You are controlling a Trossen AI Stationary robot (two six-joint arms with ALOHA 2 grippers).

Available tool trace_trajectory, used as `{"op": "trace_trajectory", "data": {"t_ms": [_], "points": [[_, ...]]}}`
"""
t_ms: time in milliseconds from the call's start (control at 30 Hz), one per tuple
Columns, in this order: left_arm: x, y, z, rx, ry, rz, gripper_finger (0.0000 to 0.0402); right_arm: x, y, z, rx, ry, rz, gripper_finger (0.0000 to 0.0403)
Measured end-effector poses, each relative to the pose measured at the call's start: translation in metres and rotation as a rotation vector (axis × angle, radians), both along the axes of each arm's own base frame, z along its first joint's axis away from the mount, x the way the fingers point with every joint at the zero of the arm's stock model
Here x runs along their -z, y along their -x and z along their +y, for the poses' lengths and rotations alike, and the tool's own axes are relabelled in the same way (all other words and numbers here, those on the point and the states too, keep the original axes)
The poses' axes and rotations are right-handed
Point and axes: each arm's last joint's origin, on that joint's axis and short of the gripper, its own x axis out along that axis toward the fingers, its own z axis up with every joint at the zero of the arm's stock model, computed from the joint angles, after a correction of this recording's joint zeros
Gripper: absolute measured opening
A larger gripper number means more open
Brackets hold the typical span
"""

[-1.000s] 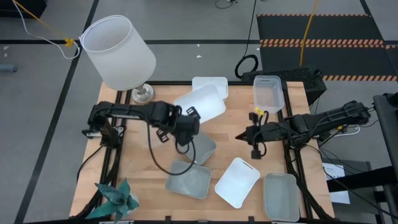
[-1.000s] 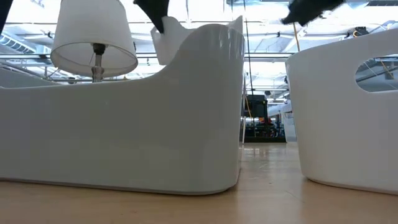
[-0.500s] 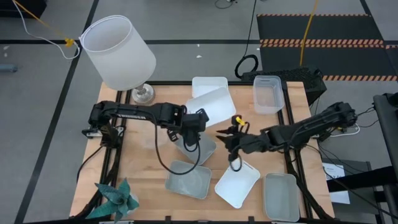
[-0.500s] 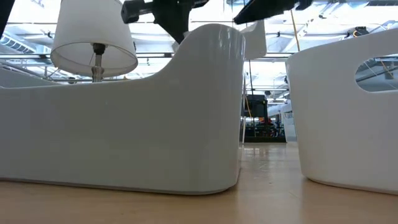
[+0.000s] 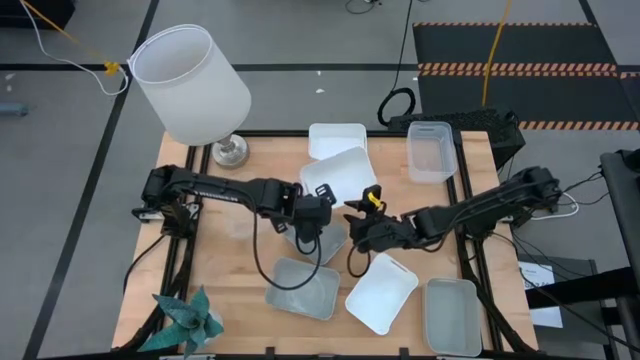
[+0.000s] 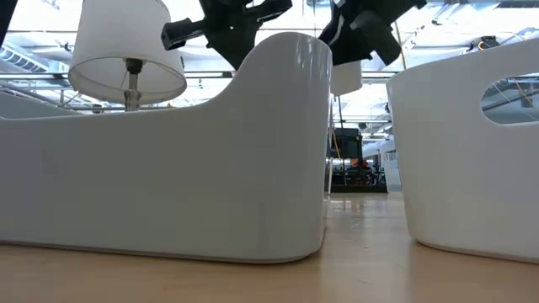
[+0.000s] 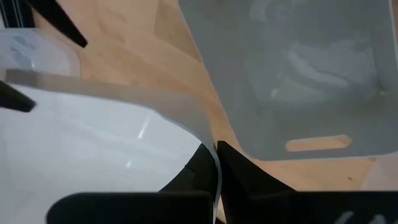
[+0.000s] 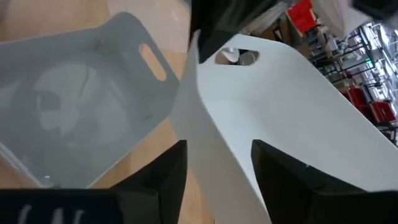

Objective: Stack baskets by color
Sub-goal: Stack the bottom left white bin on the top white bin

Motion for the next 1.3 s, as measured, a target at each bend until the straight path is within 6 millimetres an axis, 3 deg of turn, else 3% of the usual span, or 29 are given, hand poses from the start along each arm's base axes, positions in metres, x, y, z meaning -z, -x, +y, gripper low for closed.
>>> {"op": "trace_trajectory", "data": {"t_ms": [533, 867, 1000, 1300], "points": [[-0.003, -0.005, -0.006, 0.005, -0.028, -0.071, 0.0017, 0.009, 0.002, -0.003, 0.023, 0.072, 0.096, 0.0015], [-0.004, -0.007, -0.009, -0.020, -0.008, -0.111, 0.0013, 0.010, 0.003, -0.003, 0.027, 0.077, 0.108, 0.0003], [-0.006, -0.010, -0.009, -0.172, 0.025, -0.209, 0.0063, 0.011, 0.003, -0.004, 0.032, 0.079, 0.112, 0.0002], [-0.014, -0.007, -0.025, -0.409, 0.006, -0.399, 0.0257, 0.001, 0.006, -0.011, 0.054, 0.065, 0.072, 0.0001]]}}
